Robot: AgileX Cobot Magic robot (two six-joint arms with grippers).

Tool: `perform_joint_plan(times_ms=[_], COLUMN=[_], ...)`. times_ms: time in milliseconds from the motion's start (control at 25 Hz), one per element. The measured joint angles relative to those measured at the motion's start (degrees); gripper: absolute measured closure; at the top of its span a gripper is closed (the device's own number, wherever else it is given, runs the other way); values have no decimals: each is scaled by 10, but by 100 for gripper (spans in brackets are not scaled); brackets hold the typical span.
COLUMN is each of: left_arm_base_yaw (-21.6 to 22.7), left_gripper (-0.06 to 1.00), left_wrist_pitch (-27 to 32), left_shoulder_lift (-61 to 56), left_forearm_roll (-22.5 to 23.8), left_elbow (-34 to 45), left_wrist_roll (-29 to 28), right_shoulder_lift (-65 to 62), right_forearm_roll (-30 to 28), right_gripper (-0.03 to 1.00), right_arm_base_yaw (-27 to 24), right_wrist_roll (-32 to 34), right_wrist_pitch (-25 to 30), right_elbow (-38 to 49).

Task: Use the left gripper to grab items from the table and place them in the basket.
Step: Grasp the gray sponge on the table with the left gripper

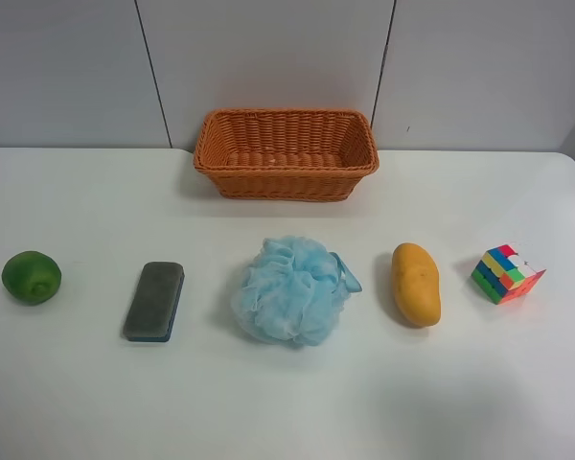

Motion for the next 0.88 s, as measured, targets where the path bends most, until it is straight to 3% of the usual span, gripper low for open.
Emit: perform_joint_plan(times_ms=[680, 880], left_arm_base_yaw=[0, 0], left_gripper=[-4, -5], left_wrist_pitch=[0, 6], left_shoulder_lift=[0, 55], left_forearm_roll=[-3, -3], left_elbow=[0, -31], left_wrist_roll=[-1, -31], right_shoulder_lift=[0, 0], right_forearm_roll=[0, 0], right_gripper=[-3, -3], right_arm_base_yaw=[0, 0], right_wrist_roll=[0, 0], right_wrist_pitch=[0, 0], right_elbow=[0, 0])
